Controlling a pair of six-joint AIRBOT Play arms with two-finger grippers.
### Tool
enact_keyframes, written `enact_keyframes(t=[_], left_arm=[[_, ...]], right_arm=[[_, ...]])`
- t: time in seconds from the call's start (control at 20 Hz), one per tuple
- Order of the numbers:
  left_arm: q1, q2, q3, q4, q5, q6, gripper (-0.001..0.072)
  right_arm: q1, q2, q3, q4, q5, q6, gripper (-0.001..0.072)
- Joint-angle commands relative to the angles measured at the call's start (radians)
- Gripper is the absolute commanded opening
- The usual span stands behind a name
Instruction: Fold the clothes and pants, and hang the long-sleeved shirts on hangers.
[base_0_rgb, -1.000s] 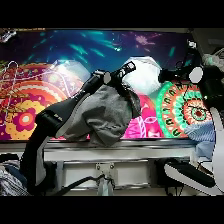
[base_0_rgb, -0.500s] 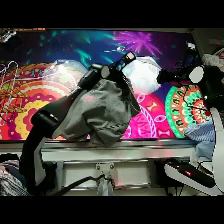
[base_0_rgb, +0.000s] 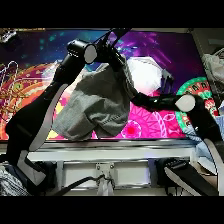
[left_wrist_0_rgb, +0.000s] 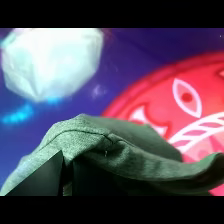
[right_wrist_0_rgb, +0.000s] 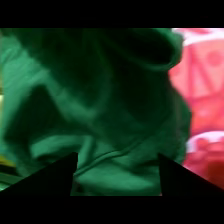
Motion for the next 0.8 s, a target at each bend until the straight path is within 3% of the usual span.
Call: enact_keyframes(t=[0.0,0.2,0.35,0.55,0.75], left_arm=[[-0.033,0.068,0.001,0.040,-0.027,-0.007,0.0021],[-0.058,0.101,0.001,0.119,-0.062,-0.017,0.0022],[-0.058,0.105,0.001,0.119,-0.062,-0.055,0.0021],[-0.058,0.105,0.001,0.119,-0.062,-0.055,0.0021],[-0.058,0.105,0.001,0.119,-0.062,-0.055,0.0021]], right_arm=[[0.124,0.041,-0.070,0.059,-0.178,0.243,0.0585],[0.141,0.041,-0.076,-0.121,-0.404,0.653,0.0584],[0.141,0.018,-0.105,-0.249,-0.444,0.974,0.0584],[0.142,-0.066,-0.132,-0.251,-0.474,1.053,0.0583],[0.142,-0.127,-0.132,-0.250,-0.602,1.128,0.0575]])
